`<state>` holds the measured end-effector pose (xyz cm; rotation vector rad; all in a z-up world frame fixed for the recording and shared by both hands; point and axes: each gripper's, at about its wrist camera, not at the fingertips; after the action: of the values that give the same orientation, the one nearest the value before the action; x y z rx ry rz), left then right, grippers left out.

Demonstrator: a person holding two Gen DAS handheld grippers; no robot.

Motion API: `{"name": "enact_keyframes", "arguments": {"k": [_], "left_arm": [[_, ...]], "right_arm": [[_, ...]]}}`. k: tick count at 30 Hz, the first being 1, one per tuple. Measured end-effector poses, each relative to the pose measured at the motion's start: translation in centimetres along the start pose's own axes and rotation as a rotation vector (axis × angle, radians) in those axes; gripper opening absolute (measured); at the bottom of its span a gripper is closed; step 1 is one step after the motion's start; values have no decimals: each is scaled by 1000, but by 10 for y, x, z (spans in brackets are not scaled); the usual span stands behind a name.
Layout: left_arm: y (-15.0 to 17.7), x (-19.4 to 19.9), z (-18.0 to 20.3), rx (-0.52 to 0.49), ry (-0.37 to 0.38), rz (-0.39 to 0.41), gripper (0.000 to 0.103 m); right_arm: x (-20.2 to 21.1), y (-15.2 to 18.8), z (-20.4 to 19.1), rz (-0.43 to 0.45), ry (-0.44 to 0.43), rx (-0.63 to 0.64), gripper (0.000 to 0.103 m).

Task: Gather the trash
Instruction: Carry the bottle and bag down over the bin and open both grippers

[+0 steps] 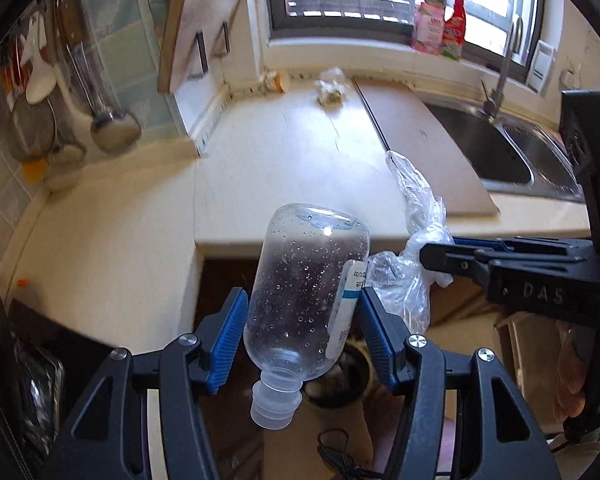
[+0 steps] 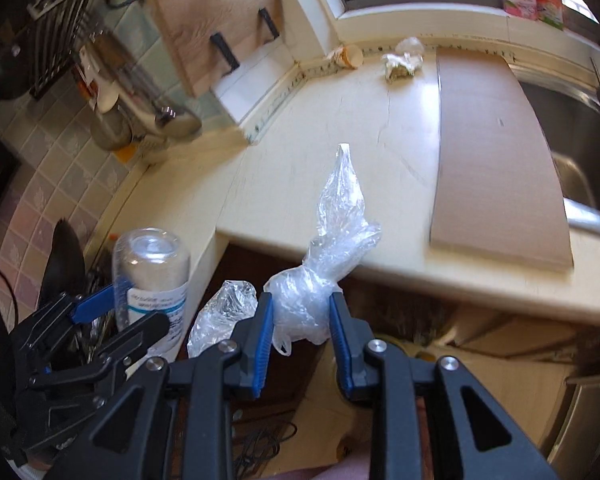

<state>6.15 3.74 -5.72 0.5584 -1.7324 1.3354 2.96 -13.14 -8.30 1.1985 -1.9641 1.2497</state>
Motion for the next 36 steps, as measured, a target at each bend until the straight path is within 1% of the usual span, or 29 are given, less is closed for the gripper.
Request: {"name": "enact_keyframes", "arguments": {"k": [4, 6, 8, 11, 14, 16, 19, 23, 26, 29, 30, 31, 34, 36], "left_arm": [[29, -7, 8, -8, 47, -64, 55], [44, -17, 14, 6, 85, -111, 55], [59, -32, 21, 16, 117, -155, 55], [83, -64, 28, 58, 175, -225, 55], [110, -107, 29, 135, 228, -315, 55], [132, -142, 30, 169, 228, -378, 55], [162, -192, 34, 187, 209, -432, 55], [192, -250, 37, 224, 180, -477, 55], [207, -283, 37, 271, 178, -498, 55], [214, -302, 35, 311, 169, -504, 55], [215, -306, 34, 316, 160, -508, 55], [216, -308, 33, 322, 147, -508, 56], [220, -307, 26, 350, 123, -505, 64], [224, -305, 19, 363, 113, -507, 64]], "right_arm": [[1, 39, 4, -61, 47, -8, 28], [-4, 53, 14, -99, 58, -42, 28], [-13, 71, 28, -157, 73, -84, 28], [-28, 92, 51, -220, 92, -125, 28], [-52, 114, 74, -271, 119, -136, 28], [-78, 132, 91, -316, 140, -135, 28], [-121, 157, 116, -385, 159, -164, 28], [-175, 186, 146, -464, 171, -202, 28], [-206, 199, 159, -510, 182, -206, 28], [-229, 204, 167, -549, 188, -188, 28], [-237, 201, 165, -556, 187, -178, 28], [-244, 199, 164, -564, 186, -160, 28], [-254, 190, 158, -570, 184, -121, 28], [-258, 185, 156, -569, 177, -105, 28]]}}
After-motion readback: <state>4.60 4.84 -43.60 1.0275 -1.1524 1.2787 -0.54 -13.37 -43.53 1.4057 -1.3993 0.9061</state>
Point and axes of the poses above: each gripper's, at about its wrist camera, not at the fingertips, and x roughly against the way its jaws point, z to its right, y to its underside, and after that the axes turned 5 degrees about -y, right-handed
